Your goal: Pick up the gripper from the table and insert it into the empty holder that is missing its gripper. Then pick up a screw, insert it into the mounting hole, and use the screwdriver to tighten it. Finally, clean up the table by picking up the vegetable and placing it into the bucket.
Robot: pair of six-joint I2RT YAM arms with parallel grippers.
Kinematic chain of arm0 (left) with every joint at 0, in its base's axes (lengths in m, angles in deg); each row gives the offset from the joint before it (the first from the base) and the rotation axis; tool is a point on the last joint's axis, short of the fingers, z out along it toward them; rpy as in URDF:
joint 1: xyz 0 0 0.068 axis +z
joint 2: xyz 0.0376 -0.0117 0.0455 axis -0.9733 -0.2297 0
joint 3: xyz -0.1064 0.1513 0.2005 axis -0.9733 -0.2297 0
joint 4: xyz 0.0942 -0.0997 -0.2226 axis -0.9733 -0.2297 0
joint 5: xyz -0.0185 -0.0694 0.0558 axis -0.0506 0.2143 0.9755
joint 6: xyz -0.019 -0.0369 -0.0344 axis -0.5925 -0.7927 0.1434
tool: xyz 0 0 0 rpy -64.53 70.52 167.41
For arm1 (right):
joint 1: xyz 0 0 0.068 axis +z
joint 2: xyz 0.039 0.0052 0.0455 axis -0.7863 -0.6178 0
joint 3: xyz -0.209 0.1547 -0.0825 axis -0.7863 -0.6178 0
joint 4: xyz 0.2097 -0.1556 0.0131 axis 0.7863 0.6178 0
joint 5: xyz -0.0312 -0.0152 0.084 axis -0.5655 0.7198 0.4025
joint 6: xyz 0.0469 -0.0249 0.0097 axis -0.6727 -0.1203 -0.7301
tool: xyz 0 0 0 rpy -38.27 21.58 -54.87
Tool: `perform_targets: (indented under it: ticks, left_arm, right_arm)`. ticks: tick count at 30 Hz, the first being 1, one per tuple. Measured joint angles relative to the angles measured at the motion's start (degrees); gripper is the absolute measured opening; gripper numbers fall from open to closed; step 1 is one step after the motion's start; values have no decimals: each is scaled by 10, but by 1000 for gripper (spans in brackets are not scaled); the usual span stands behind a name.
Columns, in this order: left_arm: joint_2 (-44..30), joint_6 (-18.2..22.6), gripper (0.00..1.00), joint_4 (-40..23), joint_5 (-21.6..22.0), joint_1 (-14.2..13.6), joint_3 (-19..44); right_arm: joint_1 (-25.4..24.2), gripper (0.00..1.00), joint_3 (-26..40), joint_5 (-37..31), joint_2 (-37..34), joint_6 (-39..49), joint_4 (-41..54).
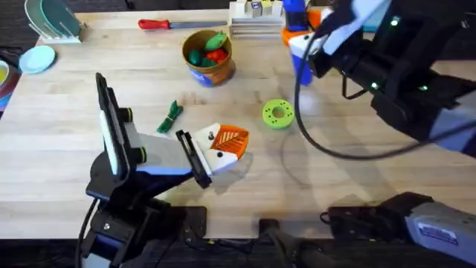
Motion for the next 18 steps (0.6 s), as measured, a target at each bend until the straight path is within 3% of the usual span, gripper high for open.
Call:
perform_targets:
  ticks: [4, 9, 18]
  left_arm:
    - [0, 0, 6, 0, 0, 0, 0]
    - [0, 0, 6, 0, 0, 0, 0]
    - [0, 0, 6, 0, 0, 0, 0]
  right_arm:
    - [-43, 19, 0, -101, -58, 129, 13]
    - [-59, 19, 0, -192, -127, 297, 11]
    - [-41, 19, 1, -229, -247, 459, 22]
